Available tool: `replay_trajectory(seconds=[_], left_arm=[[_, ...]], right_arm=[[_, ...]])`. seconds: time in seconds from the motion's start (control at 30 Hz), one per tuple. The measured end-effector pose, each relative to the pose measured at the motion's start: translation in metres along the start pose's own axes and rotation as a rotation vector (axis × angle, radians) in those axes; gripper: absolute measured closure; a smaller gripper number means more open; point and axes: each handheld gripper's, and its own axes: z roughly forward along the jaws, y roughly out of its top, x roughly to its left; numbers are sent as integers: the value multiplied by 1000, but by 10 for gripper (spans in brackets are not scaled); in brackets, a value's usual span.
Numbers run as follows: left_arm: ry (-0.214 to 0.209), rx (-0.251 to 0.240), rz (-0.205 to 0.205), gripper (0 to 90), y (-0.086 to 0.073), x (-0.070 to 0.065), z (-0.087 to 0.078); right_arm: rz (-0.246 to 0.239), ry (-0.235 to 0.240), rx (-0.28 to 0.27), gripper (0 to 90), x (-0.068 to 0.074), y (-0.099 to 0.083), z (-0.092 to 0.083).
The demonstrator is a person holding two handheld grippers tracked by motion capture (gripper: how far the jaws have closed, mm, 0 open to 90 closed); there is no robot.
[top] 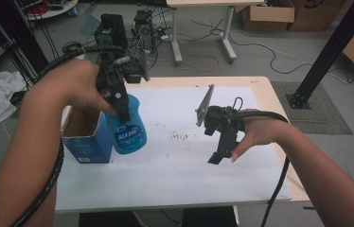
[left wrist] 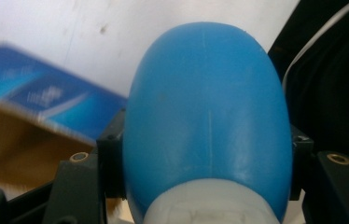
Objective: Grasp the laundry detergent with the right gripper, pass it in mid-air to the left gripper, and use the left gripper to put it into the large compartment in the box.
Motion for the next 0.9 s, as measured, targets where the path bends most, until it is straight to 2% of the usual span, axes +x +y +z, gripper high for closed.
replay_trajectory(seconds=[0.17,0.27,0.53,0.6,0.7,0.83,0.9], left_arm=[[-33,-30,-239,385,-15,26,-29],[-46,-50,-373,384,-27,39,-42],[-26,-34,-658,384,-55,66,-63],[-13,-44,-717,384,-62,71,-65],[3,-44,-779,384,-70,78,-62],[29,-41,-827,383,-76,86,-54],[37,-35,-838,384,-79,90,-49]], right_arm=[[-2,-16,44,0,1,-2,-6],[4,-13,49,0,1,-3,-7],[-8,0,60,0,2,-3,-9],[-13,2,62,0,2,-4,-9],[-14,1,69,0,2,-4,-8],[-21,-4,81,0,3,-5,-6],[-19,0,86,0,4,-5,-5]])
